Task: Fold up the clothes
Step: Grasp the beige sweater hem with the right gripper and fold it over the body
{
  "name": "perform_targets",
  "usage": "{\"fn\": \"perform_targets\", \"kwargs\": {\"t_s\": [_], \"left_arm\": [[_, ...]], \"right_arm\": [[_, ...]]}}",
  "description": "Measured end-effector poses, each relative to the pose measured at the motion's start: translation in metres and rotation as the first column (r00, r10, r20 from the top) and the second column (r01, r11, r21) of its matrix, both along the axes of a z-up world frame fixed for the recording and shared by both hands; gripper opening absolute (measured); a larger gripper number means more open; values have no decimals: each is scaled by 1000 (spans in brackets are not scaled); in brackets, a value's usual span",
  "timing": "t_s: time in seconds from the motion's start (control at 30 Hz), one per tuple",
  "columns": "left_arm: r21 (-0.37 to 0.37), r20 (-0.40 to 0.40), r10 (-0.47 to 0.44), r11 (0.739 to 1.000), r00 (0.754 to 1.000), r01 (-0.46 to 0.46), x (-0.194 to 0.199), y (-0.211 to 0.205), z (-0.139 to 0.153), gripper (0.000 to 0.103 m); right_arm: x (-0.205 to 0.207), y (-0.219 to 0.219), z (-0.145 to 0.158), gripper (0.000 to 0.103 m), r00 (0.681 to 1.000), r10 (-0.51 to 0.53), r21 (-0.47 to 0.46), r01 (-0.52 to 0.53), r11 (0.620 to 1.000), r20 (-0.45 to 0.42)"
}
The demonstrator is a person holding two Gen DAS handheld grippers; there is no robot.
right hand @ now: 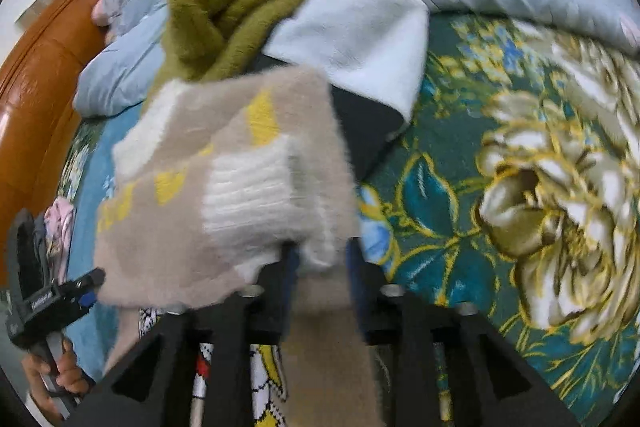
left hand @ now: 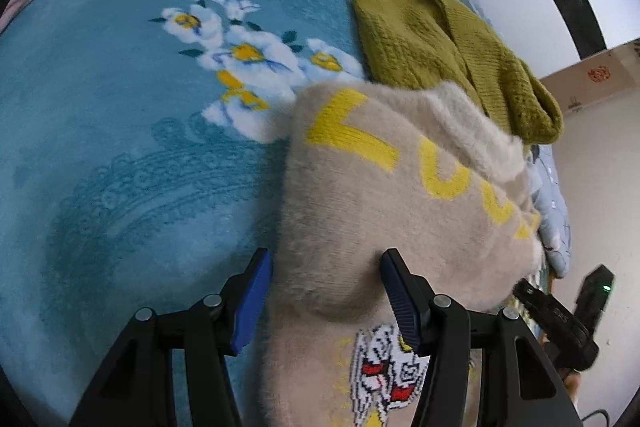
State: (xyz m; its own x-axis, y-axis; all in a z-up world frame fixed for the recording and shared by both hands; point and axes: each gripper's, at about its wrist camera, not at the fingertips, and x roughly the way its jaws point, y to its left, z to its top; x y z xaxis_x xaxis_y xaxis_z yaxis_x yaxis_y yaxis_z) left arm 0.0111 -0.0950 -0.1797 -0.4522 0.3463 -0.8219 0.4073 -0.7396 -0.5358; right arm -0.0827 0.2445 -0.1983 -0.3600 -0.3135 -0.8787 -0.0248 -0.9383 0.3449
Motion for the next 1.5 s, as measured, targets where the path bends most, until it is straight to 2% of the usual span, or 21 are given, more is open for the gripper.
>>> {"fn": "perform_targets", "kwargs": {"t_s": [0.27, 0.33, 0.4, 0.47, 0.57, 0.63, 0.73, 0.8, 0.9, 0.97, 1.0, 1.03, 1.17, 1.3, 1.33, 1.4, 1.43, 1.5], "left_arm": [[41, -2, 3, 999, 1000, -3, -5, -5, -7, 59], [30, -5, -7, 1000, 1000, 7, -5, -4, -5, 58], [11, -5, -16, 1000, 1000, 16, -4, -2, -4, 53], [-23, -13, -28, 999, 1000, 28, -4, 1, 1, 39], [-101, -61, -56, 994, 997, 49, -1, 8, 16, 28], [-156, -125, -79, 986, 989, 59, 3, 15, 34, 26], [-155, -276, -76, 987, 958, 34, 18, 16, 66, 25], [-137, -333, -51, 990, 942, 5, 26, 11, 76, 25], [-120, -282, -22, 993, 959, -13, 20, 1, 63, 26], [-123, -181, -27, 992, 983, 5, 11, 1, 41, 26], [-134, -138, -32, 991, 990, 13, 9, 2, 33, 26], [-140, -103, -35, 990, 994, 20, 7, 3, 27, 26], [-95, -99, -8, 995, 995, -1, 13, -6, 28, 31], [-78, -66, 42, 996, 997, -47, 21, -13, 30, 36], [-74, -50, 55, 996, 997, -59, 23, -14, 30, 42], [-71, -17, 81, 994, 997, -82, 30, -17, 28, 48], [-62, -3, 91, 994, 996, -91, 33, -19, 27, 49], [-21, 29, 99, 995, 995, -99, 40, -20, 23, 49]], "right_arm": [[-13, 20, -24, 45, 994, -78, -203, 91, 975, 71], [-12, 21, -24, 42, 992, -95, -215, 110, 970, 79], [-10, 20, -19, 30, 993, -92, -210, 106, 972, 74], [-7, 19, -10, 25, 995, -82, -196, 92, 976, 57], [1, 13, 14, 21, 998, -65, -158, 62, 985, -14], [9, 7, 35, 19, 995, -34, -139, 21, 990, -89], [24, 3, 71, 17, 979, 5, -159, -38, 987, -203], [26, 2, 89, 16, 963, 26, -143, -66, 988, -268], [12, 4, 85, 16, 963, 33, -113, -65, 991, -268], [2, 2, 64, 15, 978, 23, -87, -42, 995, -209], [-3, 0, 51, 4, 985, 17, -62, -28, 998, -174], [-8, -1, 42, 3, 990, 6, -40, -12, 999, -143], [-7, 13, 22, 4, 996, -61, -69, 56, 996, -71], [5, 24, 27, 5, 995, -69, -72, 64, 995, -66], [10, 27, 28, 8, 996, -64, -80, 59, 995, -65], [23, 31, 25, 31, 999, -43, -85, 40, 996, -33], [30, 33, 22, 35, 999, -31, -86, 30, 996, -12], [44, 36, 16, 36, 1000, -6, -88, 9, 996, 29]]}}
